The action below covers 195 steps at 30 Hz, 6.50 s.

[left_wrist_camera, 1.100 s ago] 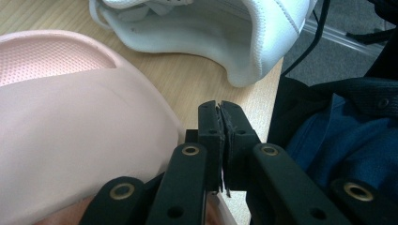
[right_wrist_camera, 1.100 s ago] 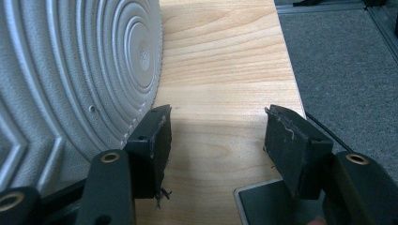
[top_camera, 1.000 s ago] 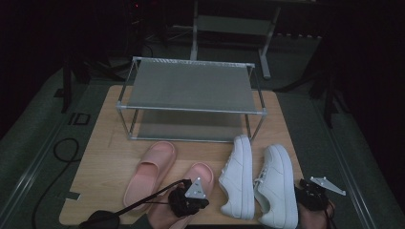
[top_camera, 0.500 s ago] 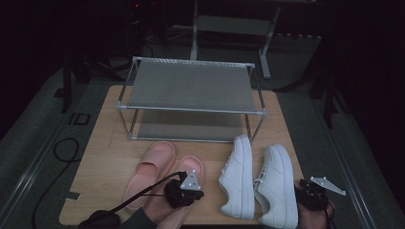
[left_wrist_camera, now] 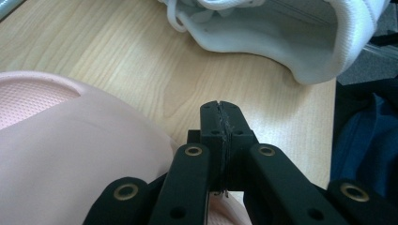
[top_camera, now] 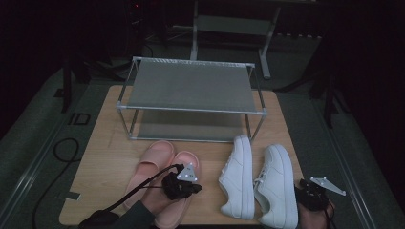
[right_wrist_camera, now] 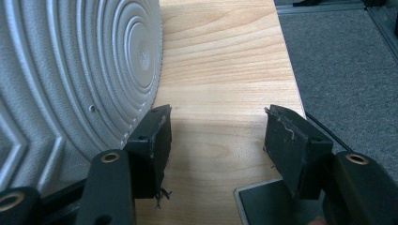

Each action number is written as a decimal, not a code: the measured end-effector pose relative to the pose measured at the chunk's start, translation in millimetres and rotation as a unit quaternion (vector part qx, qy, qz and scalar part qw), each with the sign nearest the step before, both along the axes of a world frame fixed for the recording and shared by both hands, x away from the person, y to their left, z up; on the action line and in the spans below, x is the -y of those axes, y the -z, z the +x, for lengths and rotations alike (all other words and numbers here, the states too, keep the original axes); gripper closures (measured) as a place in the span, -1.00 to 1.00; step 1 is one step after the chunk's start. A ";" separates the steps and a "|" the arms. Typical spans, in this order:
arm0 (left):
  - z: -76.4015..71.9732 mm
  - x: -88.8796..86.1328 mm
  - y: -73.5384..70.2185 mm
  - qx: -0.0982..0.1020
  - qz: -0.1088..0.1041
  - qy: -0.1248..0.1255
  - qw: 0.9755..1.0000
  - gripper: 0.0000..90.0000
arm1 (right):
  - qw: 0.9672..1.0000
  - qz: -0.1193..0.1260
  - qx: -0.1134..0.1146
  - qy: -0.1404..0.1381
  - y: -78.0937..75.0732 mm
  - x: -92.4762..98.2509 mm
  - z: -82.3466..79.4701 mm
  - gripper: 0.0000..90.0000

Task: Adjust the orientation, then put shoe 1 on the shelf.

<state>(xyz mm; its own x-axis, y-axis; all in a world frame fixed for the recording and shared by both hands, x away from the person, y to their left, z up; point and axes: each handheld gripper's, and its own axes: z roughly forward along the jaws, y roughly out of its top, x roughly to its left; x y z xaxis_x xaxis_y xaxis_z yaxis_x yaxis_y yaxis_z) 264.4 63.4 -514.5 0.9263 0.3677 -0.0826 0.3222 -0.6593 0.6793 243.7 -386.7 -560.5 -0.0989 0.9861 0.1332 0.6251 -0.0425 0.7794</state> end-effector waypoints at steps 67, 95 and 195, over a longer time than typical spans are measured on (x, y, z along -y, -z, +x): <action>-8.6 -104.2 -13.3 0.018 0.021 -0.295 0.955 0.13 | 1.000 0.001 0.001 0.000 0.1 0.1 -0.2 -0.10; 12.3 -98.2 1.2 -0.006 -0.013 -0.312 0.950 -0.09 | 1.000 0.002 0.001 -0.001 0.1 0.3 -0.2 -0.10; 44.2 -80.7 -16.9 0.030 0.041 -0.267 0.962 0.55 | 1.000 0.004 0.001 0.000 0.3 0.8 -0.5 -0.12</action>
<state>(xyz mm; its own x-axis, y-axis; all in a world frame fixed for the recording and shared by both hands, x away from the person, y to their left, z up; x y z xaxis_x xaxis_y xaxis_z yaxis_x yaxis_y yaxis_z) 308.5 144.1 -497.5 0.6062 0.7952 0.0137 0.5918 -0.4624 0.6603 243.2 -387.5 -560.8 -0.0994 0.9851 0.1402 0.6232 -0.0482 0.7806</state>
